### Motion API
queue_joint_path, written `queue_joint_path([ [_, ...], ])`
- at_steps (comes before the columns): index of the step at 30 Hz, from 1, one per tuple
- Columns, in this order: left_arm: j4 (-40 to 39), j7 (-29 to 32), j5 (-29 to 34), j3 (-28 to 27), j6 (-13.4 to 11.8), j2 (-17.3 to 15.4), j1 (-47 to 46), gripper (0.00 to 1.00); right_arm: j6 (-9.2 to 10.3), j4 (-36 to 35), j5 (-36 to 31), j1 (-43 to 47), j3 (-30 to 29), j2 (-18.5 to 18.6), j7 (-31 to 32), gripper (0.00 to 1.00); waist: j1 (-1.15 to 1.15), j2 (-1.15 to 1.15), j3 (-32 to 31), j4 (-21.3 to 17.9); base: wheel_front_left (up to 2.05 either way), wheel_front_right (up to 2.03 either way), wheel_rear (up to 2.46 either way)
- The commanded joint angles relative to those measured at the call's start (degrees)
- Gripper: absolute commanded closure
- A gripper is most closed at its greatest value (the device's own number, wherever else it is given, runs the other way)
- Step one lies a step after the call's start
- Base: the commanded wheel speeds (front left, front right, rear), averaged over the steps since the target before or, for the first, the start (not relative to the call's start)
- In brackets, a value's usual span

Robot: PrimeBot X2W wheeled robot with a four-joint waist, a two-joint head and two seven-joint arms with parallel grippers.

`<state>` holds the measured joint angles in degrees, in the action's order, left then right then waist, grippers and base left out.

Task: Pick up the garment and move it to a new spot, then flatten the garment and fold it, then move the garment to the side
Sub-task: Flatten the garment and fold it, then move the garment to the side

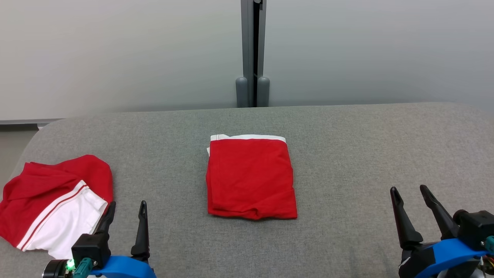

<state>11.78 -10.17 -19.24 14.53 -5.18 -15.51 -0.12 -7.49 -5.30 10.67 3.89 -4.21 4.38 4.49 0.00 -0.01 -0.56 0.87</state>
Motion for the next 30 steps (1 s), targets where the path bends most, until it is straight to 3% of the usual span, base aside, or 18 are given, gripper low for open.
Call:
queue_joint_path([
  [1,0.18,-0.27,-0.18,0.08,-0.15,-0.2,-0.15,0.0,0.0,-0.49,-0.31,0.95,-0.12,-0.13,0.28,0.0,0.0,0.01,-0.01,-0.06,0.0,0.0,0.0],
  [19,0.7,-1.3,-0.54,0.44,-0.49,-0.52,-1.87,0.0,0.0,-1.29,-0.78,0.78,-0.94,-0.2,0.84,0.0,0.0,0.01,0.71,0.54,0.0,0.0,0.0],
  [25,-0.34,-2.53,0.18,0.28,-0.65,-0.03,-5.9,0.0,0.0,1.66,-0.58,-4.4,-0.06,1.0,1.31,0.0,0.0,0.01,6.27,2.63,0.0,0.0,0.0],
  [30,-0.42,-3.78,0.75,0.74,0.24,0.99,-10.82,0.0,0.0,8.6,0.59,-11.63,3.27,1.66,0.55,0.0,0.0,0.01,12.39,5.22,0.0,0.0,0.0],
])
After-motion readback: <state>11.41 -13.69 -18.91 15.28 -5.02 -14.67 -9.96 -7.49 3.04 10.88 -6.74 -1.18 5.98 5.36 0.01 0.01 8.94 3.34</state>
